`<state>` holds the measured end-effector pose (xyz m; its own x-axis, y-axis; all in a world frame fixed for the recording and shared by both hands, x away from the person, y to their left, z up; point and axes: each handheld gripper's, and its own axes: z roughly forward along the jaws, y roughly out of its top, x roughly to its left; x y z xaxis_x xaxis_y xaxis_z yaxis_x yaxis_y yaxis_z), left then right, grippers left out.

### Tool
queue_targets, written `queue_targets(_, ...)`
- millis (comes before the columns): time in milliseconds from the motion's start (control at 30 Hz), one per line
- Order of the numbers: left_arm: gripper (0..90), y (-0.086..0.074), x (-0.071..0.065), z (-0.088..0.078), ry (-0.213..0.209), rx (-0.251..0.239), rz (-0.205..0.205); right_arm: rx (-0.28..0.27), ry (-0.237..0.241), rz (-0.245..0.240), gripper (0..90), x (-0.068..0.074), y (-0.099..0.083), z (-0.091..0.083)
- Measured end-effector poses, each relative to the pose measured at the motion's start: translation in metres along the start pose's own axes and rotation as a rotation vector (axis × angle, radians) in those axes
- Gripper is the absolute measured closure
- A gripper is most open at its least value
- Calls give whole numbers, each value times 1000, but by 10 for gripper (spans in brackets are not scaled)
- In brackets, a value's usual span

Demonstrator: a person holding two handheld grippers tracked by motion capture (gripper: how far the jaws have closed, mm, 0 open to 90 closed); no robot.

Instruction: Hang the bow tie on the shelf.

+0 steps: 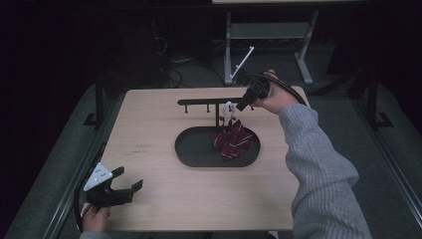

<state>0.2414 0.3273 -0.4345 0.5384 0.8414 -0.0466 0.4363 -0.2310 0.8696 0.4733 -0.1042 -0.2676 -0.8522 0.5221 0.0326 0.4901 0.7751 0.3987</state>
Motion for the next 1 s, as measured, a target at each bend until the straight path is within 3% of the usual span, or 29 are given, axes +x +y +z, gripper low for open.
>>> queue_targets(1000,130,0,-1,-2,3,11,6,-65,19,5,633,11,-31,-7)
